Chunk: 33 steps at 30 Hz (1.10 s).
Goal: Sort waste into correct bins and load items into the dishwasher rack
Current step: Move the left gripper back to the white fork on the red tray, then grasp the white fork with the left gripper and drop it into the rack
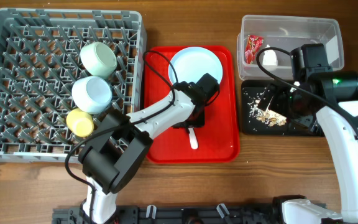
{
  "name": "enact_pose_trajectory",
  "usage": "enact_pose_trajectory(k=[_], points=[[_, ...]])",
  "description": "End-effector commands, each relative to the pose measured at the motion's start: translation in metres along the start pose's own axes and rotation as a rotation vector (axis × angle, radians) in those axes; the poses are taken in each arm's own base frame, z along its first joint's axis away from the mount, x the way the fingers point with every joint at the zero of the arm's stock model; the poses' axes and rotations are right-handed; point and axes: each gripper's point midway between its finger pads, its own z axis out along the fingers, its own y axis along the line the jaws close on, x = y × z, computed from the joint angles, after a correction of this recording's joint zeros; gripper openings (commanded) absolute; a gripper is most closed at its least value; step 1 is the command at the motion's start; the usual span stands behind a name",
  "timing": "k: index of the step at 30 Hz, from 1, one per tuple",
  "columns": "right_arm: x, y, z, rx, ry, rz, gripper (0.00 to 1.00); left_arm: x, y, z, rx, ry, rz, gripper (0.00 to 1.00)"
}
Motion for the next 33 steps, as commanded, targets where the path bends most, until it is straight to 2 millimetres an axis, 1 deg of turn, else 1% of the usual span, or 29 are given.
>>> enact_pose_trajectory(k=[1,3,7,9,11,13,14,18,21,23,24,27,28,29,31,33], points=[[-0.004,-0.001,-0.005,-0.001,-0.021,-0.002,1.00,0.000,0.004,0.009,-0.030,0.001,-0.008,0.25],[-0.004,-0.001,-0.005,-0.001,-0.021,-0.002,1.00,0.001,0.005,0.008,-0.034,0.005,-0.007,0.25],[-0.004,-0.001,-0.005,-0.001,-0.020,-0.002,1.00,0.002,0.005,0.008,-0.038,0.009,-0.007,0.18],[-0.003,-0.001,-0.005,0.000,-0.018,-0.002,1.00,0.002,0.006,0.008,-0.038,0.009,-0.007,0.17],[-0.003,-0.001,-0.005,0.001,-0.018,-0.002,1.00,0.003,0.006,0.008,-0.041,0.012,-0.007,0.10],[-0.003,-0.001,-0.005,0.001,-0.017,-0.002,1.00,0.004,0.008,0.008,-0.047,0.019,-0.006,0.07],[-0.003,-0.001,-0.005,0.001,-0.017,-0.001,1.00,0.005,0.009,0.008,-0.051,0.022,-0.006,0.04],[-0.003,-0.001,-0.005,0.001,-0.017,-0.002,1.00,0.005,0.009,0.007,-0.051,0.022,-0.006,0.04],[-0.003,-0.001,-0.005,0.001,-0.017,-0.002,1.00,0.000,0.013,-0.005,-0.042,0.010,-0.021,0.04],[-0.003,-0.001,-0.005,0.001,-0.017,-0.003,1.00,-0.006,0.018,-0.020,-0.031,-0.021,-0.035,0.04],[-0.003,-0.001,-0.005,0.002,-0.016,-0.002,1.00,-0.011,0.021,-0.032,-0.023,-0.045,-0.039,0.04],[-0.003,-0.001,-0.005,0.001,-0.017,-0.003,1.00,-0.029,0.029,-0.074,0.040,-0.135,0.036,0.09],[-0.003,-0.001,-0.005,0.001,-0.017,-0.003,1.00,-0.045,0.045,-0.116,0.078,-0.217,0.058,0.07],[-0.003,-0.001,-0.005,0.002,-0.016,-0.003,1.00,-0.057,0.062,-0.142,0.098,-0.279,0.044,0.05],[-0.003,-0.001,-0.005,0.002,-0.015,-0.003,1.00,-0.068,0.084,-0.165,0.108,-0.344,0.029,0.05],[-0.003,-0.001,-0.005,0.002,-0.016,-0.002,1.00,-0.078,0.109,-0.183,0.103,-0.400,0.006,0.04]])
